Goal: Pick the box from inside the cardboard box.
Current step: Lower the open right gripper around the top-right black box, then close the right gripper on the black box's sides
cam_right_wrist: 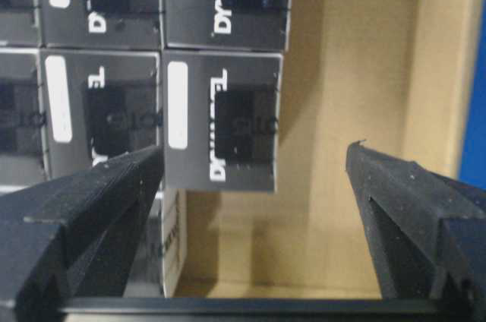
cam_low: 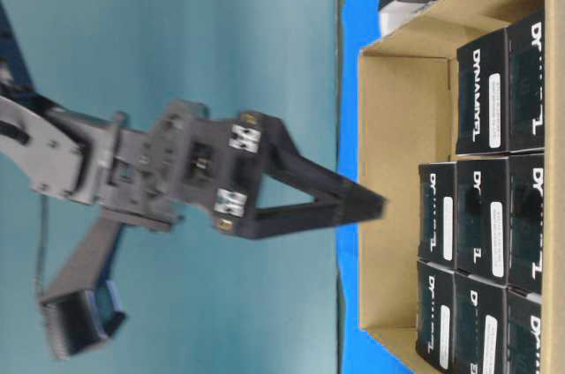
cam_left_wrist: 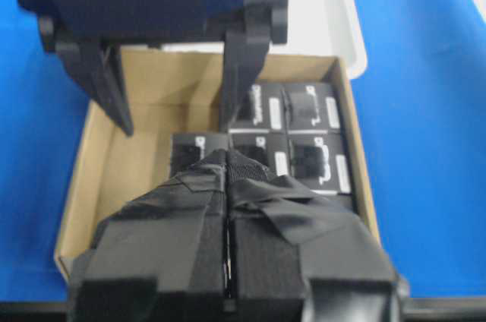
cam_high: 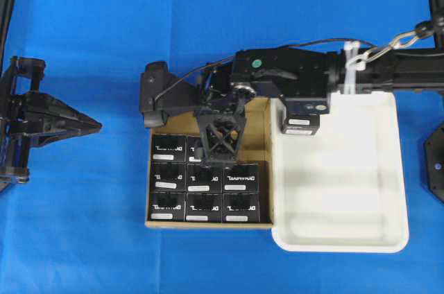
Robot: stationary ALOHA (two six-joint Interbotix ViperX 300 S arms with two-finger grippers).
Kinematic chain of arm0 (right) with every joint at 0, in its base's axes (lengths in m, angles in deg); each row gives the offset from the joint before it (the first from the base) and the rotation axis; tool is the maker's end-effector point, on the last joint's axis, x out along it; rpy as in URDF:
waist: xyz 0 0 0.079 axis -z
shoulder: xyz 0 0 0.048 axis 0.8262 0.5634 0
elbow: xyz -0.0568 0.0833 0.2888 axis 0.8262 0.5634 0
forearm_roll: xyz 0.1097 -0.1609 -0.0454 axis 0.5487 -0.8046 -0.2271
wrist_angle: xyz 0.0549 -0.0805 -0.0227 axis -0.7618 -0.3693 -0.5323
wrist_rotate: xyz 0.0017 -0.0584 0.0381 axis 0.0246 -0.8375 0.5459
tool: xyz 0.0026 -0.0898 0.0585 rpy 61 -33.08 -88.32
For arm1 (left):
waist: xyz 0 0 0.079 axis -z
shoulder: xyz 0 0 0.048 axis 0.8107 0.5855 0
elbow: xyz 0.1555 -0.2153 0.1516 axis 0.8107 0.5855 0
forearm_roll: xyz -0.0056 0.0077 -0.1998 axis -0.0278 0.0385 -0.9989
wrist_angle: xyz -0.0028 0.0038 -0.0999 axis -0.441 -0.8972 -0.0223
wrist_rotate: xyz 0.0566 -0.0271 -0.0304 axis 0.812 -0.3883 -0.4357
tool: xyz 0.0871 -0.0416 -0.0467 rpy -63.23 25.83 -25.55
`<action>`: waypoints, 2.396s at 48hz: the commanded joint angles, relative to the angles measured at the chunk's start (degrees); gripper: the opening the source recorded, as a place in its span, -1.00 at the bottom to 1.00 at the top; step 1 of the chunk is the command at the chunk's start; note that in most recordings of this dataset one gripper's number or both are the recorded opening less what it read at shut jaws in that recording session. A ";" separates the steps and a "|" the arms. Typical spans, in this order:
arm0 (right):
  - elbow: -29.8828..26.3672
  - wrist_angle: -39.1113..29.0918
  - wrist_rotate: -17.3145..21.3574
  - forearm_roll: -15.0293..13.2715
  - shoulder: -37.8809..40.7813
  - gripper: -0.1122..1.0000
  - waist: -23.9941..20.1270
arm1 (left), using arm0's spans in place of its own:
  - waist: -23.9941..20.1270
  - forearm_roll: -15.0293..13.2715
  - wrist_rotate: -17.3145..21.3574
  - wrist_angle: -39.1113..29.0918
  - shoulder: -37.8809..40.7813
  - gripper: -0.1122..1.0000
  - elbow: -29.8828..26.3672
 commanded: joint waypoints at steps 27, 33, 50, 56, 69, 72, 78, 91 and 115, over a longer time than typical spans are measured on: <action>0.26 3.16 -0.09 0.97 3.43 0.97 -0.26 | 1.41 0.09 -0.09 -1.14 0.18 -0.91 -1.85; 0.26 3.34 -0.09 0.88 3.78 0.97 -0.26 | 1.41 0.09 -0.09 -1.23 0.18 -0.91 -1.85; 0.26 3.25 -0.18 0.88 4.48 0.97 -0.18 | 1.41 0.09 0.00 -2.46 0.26 -0.91 -1.85; 0.26 3.34 -0.18 0.79 4.75 0.97 -0.18 | 1.32 0.09 0.00 -2.46 0.26 -0.91 -1.93; 0.26 2.99 -0.18 -0.09 4.92 0.97 0.97 | 1.32 0.09 -0.09 -2.46 0.26 -0.91 -1.93; 0.26 2.99 -0.18 -0.44 5.01 0.97 1.58 | 1.32 0.00 -0.09 -2.46 0.26 -0.91 -1.93; 0.26 2.99 -0.18 -0.88 4.92 0.97 2.46 | 1.41 0.09 -0.09 -2.46 0.26 -0.91 -1.93; 0.26 2.90 -0.26 -1.23 4.92 0.97 3.34 | 1.41 0.09 -0.09 -2.46 0.26 -0.91 -2.02; -0.53 0.44 -1.67 3.52 1.93 0.97 2.55 | 1.41 0.09 0.09 -2.46 0.09 -0.91 -2.20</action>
